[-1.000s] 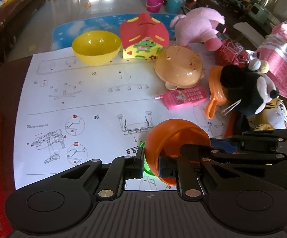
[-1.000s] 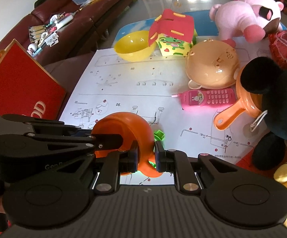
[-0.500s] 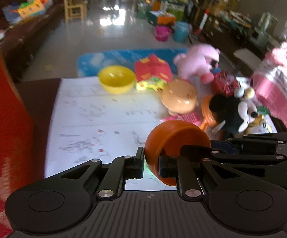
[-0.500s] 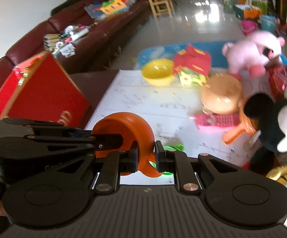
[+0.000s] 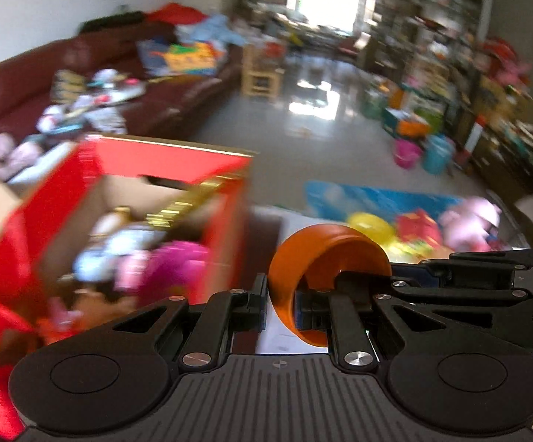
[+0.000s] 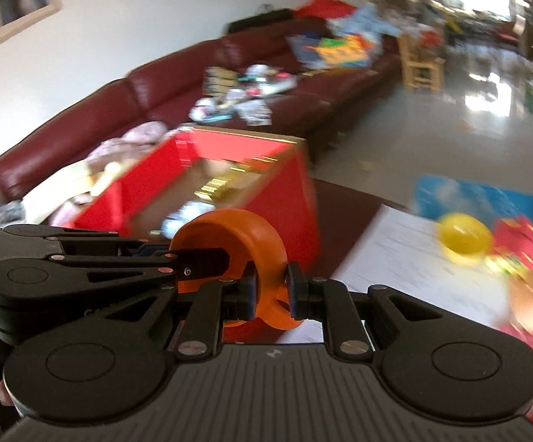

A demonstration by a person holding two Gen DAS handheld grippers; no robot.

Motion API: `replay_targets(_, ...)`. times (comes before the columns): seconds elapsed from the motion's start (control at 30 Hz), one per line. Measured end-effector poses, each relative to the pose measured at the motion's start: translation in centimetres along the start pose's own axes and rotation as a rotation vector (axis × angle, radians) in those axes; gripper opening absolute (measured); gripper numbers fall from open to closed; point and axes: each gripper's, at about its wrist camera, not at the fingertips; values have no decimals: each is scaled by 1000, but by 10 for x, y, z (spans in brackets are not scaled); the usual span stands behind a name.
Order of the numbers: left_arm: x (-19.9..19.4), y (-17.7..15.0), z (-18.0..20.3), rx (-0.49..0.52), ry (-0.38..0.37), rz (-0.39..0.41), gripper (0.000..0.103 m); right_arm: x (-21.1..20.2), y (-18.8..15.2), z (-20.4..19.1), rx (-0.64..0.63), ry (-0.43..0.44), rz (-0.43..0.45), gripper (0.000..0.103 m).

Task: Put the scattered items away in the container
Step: 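Carry the orange cup with both tools into the red FOOD box and release, then withdraw both tools from the box back over the sheet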

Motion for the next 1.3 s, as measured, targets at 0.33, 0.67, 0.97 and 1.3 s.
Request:
replay_targets(0.33, -20, 16, -91, -158, 114, 40, 11, 61, 48, -77, -110, 145, -39, 20)
replay_targets(0.67, 7, 3, -109, -236, 191, -3, 82, 74, 46, -44, 27, 113, -41, 76)
replay_targets(0.97, 12, 2, -93, -209, 216, 5, 89, 64, 37, -35, 37, 89, -55, 79)
replay_targets(1.3, 14, 7, -65, -142, 192, 23, 90, 38, 34, -15, 37, 77, -47, 87)
Point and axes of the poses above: each gripper's, at about its wrist camera, not at the fingertips, and x roughly the way its jaws point, z to its right, y to its top
